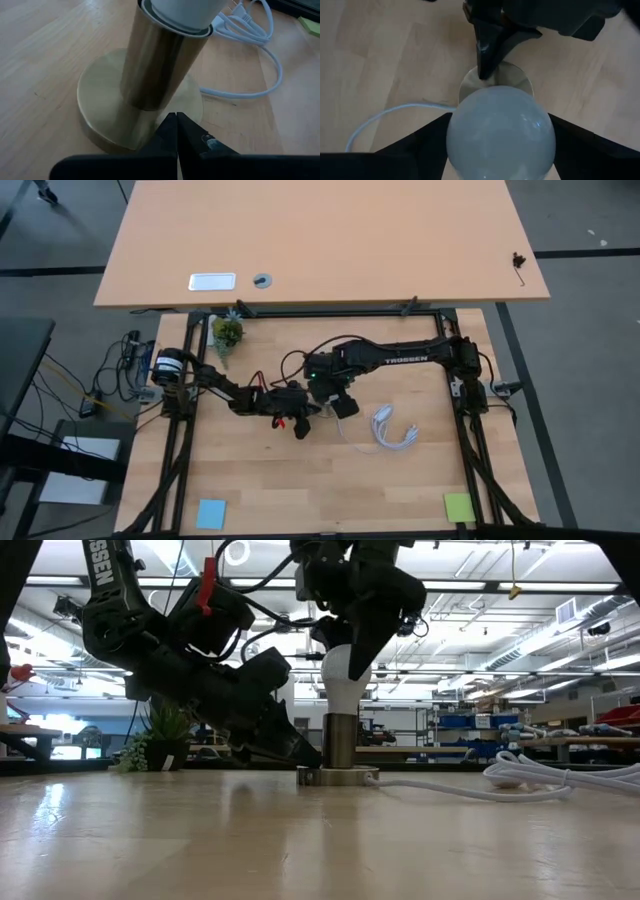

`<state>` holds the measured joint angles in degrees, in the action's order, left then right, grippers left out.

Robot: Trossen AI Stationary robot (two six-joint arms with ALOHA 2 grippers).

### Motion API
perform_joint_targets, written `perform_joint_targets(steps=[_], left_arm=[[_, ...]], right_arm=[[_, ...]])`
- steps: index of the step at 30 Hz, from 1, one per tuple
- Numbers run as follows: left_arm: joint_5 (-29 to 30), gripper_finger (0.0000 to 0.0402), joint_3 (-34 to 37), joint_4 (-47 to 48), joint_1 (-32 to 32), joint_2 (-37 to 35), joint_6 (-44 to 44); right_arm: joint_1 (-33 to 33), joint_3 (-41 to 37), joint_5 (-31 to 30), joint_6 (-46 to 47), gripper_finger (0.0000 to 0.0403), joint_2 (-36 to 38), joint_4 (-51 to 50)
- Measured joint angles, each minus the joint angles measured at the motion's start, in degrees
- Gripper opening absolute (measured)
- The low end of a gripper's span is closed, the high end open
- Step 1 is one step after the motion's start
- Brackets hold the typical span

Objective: Screw lightbulb
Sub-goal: Remove the lightbulb from the lamp socket

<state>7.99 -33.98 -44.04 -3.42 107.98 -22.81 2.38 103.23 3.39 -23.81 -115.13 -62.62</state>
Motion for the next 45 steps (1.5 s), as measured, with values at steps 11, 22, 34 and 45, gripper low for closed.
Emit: perform_joint_targets(steps=[11,22,34,45], left_arm=[[-0.2,0.0,0.0,0.2,0.0,0.0,0.0],[-0.2,0.0,0.0,0.3,0.0,0.0,0.0],[-0.2,0.0,0.0,0.3,0.0,0.0,0.0],[-0.2,0.0,0.0,0.3,0.1,0.0,0.0]], right_arm=[[-2.6,8.6,-5.6,14.2,0.0329,-0.1,-5.3],[-0.7,5.9,-5.4,52.4,0.0332,0.1,-5.2],[-0.7,-0.7,-5.5,55.6,0.0328,0.1,1.5],[-0.7,-0.4,-5.0,29.1,0.0284,-0.1,0.1]])
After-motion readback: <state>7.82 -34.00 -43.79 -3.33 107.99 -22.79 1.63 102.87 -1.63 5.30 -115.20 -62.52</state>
